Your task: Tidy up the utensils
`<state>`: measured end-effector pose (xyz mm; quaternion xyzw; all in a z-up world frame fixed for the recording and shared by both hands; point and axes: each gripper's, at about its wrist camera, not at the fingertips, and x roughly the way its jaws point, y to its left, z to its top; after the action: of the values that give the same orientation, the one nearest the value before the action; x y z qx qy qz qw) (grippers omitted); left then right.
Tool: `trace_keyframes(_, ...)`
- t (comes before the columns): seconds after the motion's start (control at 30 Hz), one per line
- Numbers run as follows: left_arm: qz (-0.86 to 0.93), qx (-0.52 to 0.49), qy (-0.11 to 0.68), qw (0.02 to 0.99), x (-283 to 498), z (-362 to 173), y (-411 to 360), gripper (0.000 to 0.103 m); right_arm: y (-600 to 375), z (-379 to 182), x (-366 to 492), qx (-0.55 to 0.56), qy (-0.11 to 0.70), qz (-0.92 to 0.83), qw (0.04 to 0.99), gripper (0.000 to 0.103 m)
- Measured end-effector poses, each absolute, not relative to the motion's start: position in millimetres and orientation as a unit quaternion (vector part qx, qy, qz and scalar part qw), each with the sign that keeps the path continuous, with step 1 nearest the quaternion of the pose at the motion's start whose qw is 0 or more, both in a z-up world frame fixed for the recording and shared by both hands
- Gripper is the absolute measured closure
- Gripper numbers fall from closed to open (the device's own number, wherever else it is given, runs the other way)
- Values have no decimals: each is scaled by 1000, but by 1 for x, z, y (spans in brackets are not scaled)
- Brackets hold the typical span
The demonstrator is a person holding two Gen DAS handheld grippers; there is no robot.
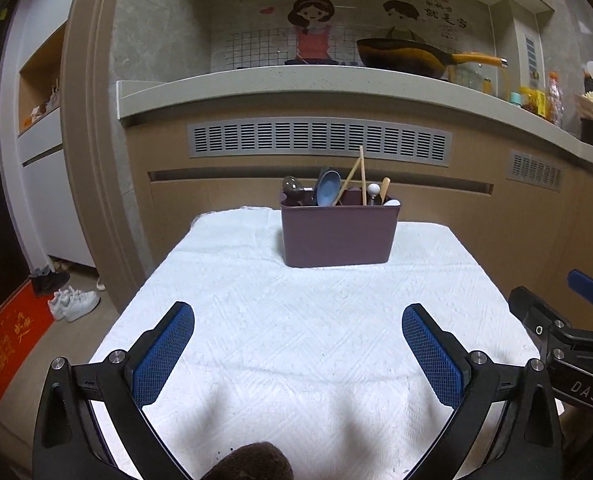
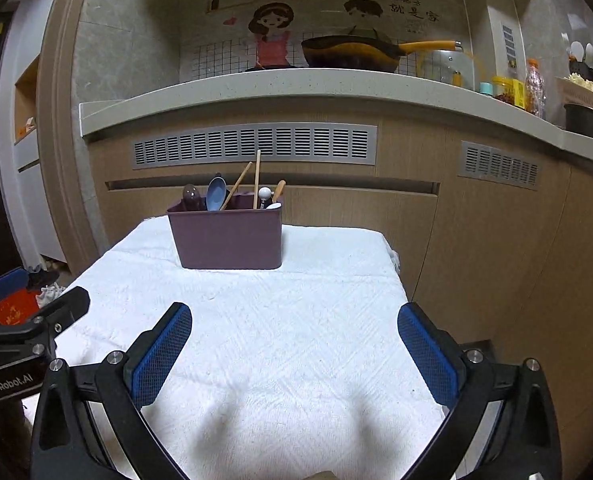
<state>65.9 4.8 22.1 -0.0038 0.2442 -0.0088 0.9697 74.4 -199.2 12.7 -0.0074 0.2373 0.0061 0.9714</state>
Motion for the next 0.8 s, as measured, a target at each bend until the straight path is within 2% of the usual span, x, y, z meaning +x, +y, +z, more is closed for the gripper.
trace_keyframes(0.8, -18, 3, 250, 968, 68, 20, 1, 0, -200, 11, 76, -3, 245, 16, 969, 1)
